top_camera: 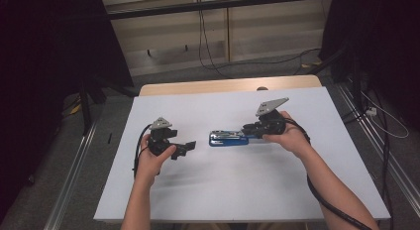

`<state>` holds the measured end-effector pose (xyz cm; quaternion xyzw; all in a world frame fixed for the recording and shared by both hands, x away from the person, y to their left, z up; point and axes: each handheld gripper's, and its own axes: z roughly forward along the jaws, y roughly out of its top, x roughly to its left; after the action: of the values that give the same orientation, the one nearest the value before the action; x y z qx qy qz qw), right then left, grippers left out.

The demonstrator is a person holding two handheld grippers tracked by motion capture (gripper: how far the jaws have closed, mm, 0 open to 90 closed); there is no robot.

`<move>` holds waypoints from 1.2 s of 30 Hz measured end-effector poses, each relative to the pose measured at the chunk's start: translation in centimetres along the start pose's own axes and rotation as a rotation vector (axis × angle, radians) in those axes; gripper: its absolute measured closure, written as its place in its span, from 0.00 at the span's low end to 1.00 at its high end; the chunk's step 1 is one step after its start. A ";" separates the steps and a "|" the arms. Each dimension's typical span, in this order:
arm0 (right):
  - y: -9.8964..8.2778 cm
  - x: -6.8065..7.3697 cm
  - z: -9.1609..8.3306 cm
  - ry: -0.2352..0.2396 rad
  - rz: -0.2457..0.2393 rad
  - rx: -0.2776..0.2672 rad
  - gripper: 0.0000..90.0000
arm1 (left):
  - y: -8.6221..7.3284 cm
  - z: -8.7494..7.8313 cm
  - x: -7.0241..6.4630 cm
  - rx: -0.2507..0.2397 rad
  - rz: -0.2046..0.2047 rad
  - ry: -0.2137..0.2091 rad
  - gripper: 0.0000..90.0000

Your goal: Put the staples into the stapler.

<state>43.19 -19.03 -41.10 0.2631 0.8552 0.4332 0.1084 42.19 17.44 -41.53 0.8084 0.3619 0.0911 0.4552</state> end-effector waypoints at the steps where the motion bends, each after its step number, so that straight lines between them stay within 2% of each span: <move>1: 0.1 0.0 0.1 0.000 -0.002 0.001 0.88 | 0.0 0.0 0.0 0.001 0.000 0.001 0.06; 5: 0.4 -0.2 0.2 0.005 -0.013 0.000 0.88 | -0.1 0.0 0.1 0.014 0.003 0.008 0.06; 14: 1.2 -0.5 0.7 0.020 -0.028 0.008 0.88 | -0.1 -0.2 0.1 0.010 -0.001 0.008 0.06; 18: 1.4 -0.6 1.0 0.010 -0.043 0.015 0.88 | -0.1 -0.2 0.2 0.007 -0.003 0.011 0.06; 36: 2.6 -0.5 2.5 0.054 -0.083 0.043 0.88 | -0.2 -0.4 0.3 0.005 -0.009 0.015 0.06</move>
<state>45.59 -16.33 -40.58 0.2181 0.8771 0.4168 0.0975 42.13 17.94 -41.55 0.8074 0.3691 0.0943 0.4506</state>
